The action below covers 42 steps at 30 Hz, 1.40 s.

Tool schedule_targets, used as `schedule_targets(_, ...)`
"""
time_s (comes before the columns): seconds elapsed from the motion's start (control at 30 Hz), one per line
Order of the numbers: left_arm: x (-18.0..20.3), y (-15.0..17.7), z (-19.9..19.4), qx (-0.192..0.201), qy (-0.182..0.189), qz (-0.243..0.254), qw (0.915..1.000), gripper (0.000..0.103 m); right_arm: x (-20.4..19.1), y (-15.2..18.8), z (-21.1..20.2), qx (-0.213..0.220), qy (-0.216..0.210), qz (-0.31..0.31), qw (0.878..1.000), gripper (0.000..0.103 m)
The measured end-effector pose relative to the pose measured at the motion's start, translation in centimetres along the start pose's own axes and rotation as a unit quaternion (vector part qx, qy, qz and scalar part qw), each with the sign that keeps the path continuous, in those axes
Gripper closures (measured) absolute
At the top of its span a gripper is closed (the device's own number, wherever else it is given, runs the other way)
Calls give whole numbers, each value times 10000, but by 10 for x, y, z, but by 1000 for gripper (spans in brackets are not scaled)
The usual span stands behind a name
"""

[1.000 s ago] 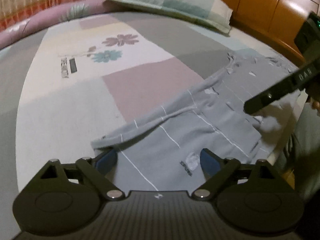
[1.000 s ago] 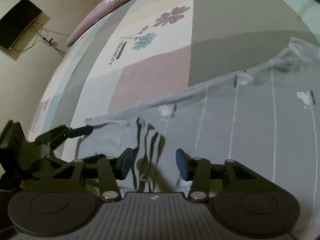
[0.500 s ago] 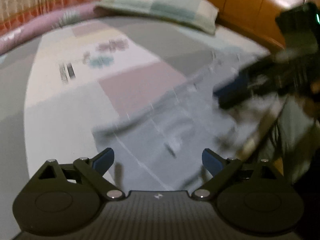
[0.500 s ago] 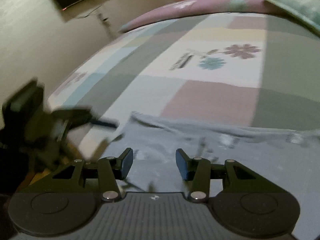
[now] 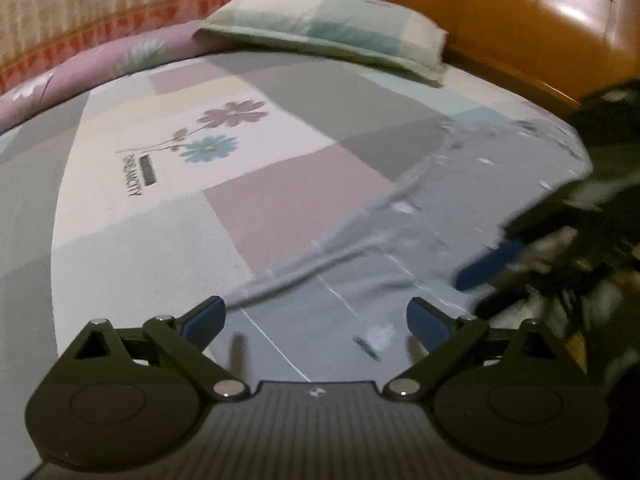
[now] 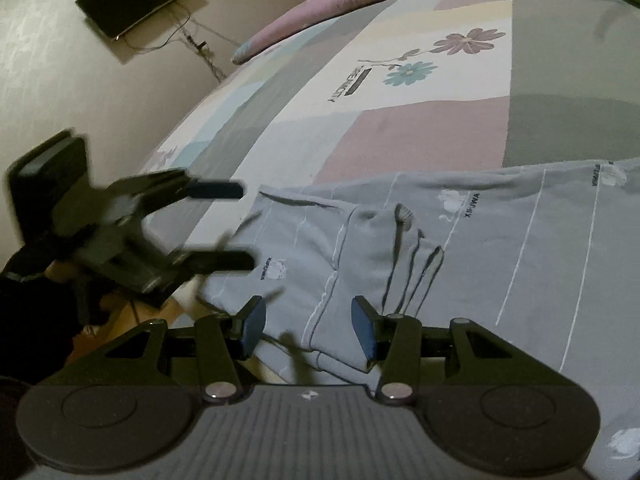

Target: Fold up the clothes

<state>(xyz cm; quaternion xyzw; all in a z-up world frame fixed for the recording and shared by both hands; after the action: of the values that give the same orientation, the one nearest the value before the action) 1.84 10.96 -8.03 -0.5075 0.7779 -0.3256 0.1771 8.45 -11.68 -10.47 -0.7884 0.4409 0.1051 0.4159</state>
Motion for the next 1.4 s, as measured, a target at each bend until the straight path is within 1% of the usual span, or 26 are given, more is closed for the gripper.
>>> schedule_targets(0.07,10,11,-3,-154,169,53,9997,6,1,1,1,62,-15,101,9999,49)
schedule_targets(0.17,15,32,-2,-523,386,-174,9977,6,3,0,0,110,-57,200,9997,49)
schedule_targets(0.23,15,43,-7,-605,385,-330,9969,6,4,0,0,116,-60,216,9997,49)
schedule_targets(0.3,15,43,-16,-600,367,-375,9968,6,1,0,1,107,-6,178,9998,49)
schedule_targets(0.37,12,40,-28,-441,239,-382,9980,6,-5,-2,-1,75,110,17,9999,47)
schedule_targets(0.43,9,33,-35,-280,34,-355,9990,5,-21,-5,-1,124,457,-509,9976,46)
schedule_targets(0.5,3,25,-34,-196,-330,-362,9986,5,-38,-7,1,181,915,-1217,9882,45)
schedule_targets(0.53,0,22,-33,-184,-501,-373,9979,5,-47,-7,3,188,1111,-1548,9815,43)
schedule_targets(0.6,-3,15,-28,-127,-804,-414,9958,5,-56,-4,12,101,1278,-1975,9719,42)
schedule_targets(0.63,-2,13,-25,-109,-848,-419,9955,5,-60,-1,18,23,1328,-2126,9681,41)
schedule_targets(0.7,1,11,-17,-89,-853,-396,9955,5,-58,7,27,-199,1435,-2194,9648,40)
schedule_targets(0.73,3,10,-13,-80,-855,-384,9956,5,-58,9,25,-177,1413,-2229,9644,36)
schedule_targets(0.77,5,11,-8,-115,-822,-384,9958,5,-58,11,23,-157,1390,-2258,9641,35)
schedule_targets(0.83,9,15,5,-324,-692,-399,9963,5,-55,9,13,-132,1369,-2104,9679,36)
schedule_targets(0.9,10,20,17,-583,-713,-338,9952,5,-48,3,-3,47,1502,-1915,9699,34)
schedule_targets(1.0,11,16,10,-526,-842,-342,9945,5,-19,-4,-36,400,1927,-1368,9709,25)
schedule_targets(1.03,11,12,4,-433,-947,-321,9941,5,-7,-3,-46,475,2146,-1163,9686,22)
schedule_targets(1.1,12,4,-7,-251,-1123,-290,9929,5,19,0,-67,620,2578,-753,9613,18)
schedule_targets(1.17,16,-7,-14,-87,-1116,-303,9933,5,45,11,-80,600,3018,-423,9505,18)
schedule_targets(1.23,24,-15,-13,3,-1022,-253,9944,4,65,24,-85,501,3327,-178,9415,17)
schedule_targets(1.27,29,-19,-9,-3,-974,-179,9951,4,72,30,-86,459,3440,-104,9378,16)
schedule_targets(1.33,40,-25,2,-27,-890,-26,9960,4,80,38,-86,502,3495,21,9356,0)
schedule_targets(1.4,53,-29,16,-98,-839,123,9963,4,81,44,-84,597,3516,73,9342,0)
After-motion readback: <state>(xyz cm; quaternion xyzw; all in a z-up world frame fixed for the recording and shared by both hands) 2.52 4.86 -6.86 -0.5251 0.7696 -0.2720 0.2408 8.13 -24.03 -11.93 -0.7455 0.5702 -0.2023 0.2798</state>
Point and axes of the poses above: each gripper's, at about its wrist camera, not at the fingertips, and z roughly the way its jaws point, x to its right, y to its underside, the point moved 2 cm from there along z, roughly the way its jaws point, and after that the axes turned 2 degrees about y, right-handed, at the moved point
